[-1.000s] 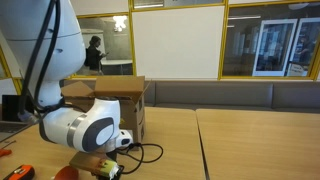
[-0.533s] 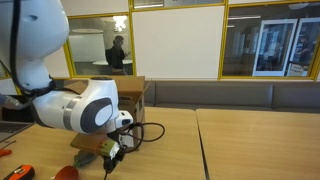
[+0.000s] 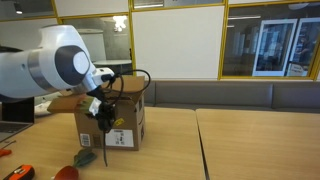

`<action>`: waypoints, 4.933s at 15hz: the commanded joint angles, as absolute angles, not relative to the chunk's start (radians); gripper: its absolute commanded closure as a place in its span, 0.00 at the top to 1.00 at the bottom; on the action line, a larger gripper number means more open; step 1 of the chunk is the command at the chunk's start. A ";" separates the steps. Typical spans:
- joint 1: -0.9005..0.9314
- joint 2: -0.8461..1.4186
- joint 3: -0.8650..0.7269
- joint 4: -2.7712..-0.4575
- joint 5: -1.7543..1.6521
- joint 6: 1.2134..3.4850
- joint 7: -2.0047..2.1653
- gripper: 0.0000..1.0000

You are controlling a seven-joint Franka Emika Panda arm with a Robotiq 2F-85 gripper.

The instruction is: Put the rope, the measuring tape at the right, the turnip plushie and the measuring tape in the box respectively

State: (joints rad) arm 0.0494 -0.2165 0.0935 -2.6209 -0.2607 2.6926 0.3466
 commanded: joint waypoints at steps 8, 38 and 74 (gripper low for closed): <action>0.020 -0.445 0.367 -2.459 -0.343 2.437 0.520 0.21; -0.191 0.446 0.334 -1.948 -0.747 2.730 0.750 0.73; 0.196 -0.173 0.236 -2.560 -0.029 2.460 0.408 1.00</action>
State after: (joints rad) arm 0.1898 -0.2185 0.2481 -2.5537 -0.1064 2.4252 0.4822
